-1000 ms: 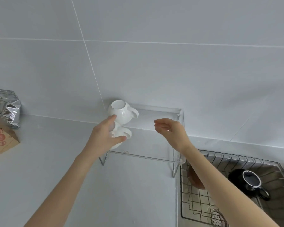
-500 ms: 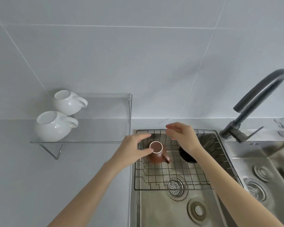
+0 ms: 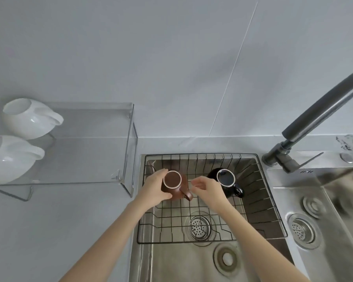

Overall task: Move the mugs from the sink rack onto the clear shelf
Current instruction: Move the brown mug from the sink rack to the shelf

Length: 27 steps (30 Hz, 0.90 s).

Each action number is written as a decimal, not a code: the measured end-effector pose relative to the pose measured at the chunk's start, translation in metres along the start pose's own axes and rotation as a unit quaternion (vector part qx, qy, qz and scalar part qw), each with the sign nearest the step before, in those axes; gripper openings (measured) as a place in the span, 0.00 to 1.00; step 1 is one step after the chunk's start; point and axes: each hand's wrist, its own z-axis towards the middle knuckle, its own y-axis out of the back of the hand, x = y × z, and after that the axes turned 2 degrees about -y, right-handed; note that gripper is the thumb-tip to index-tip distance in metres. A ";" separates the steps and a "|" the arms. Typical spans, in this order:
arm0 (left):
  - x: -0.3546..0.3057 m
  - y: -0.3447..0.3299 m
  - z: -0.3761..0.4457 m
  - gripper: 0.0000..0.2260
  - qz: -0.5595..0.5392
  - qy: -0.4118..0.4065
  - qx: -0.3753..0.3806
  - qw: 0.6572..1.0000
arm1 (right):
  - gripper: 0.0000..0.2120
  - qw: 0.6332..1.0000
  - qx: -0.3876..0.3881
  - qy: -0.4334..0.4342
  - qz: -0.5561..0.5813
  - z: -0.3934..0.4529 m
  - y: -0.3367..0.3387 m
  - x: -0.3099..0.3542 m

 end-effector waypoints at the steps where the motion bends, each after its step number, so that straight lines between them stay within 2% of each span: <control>1: 0.004 -0.003 0.007 0.36 0.012 0.005 0.007 1.000 | 0.14 1.000 -0.001 -0.008 -0.003 0.005 -0.004 -0.005; 7: 0.021 -0.011 0.036 0.42 0.089 0.004 0.086 0.992 | 0.16 0.996 -0.003 0.017 -0.088 0.021 -0.028 -0.025; 10: 0.027 -0.013 0.043 0.44 0.131 0.006 0.111 0.985 | 0.09 0.996 -0.012 0.018 -0.083 0.024 -0.040 -0.032; 12: 0.029 -0.012 0.045 0.44 0.119 0.010 0.110 0.987 | 0.06 0.997 -0.021 0.022 -0.066 0.024 -0.044 -0.035; 20: 0.019 -0.001 0.029 0.41 0.000 0.003 0.071 0.997 | 0.03 0.998 -0.048 0.029 0.009 0.014 -0.021 -0.033; 27: -0.025 0.021 0.002 0.40 -0.090 -0.057 -0.057 0.993 | 0.03 0.993 -0.063 0.082 0.050 -0.002 0.039 0.019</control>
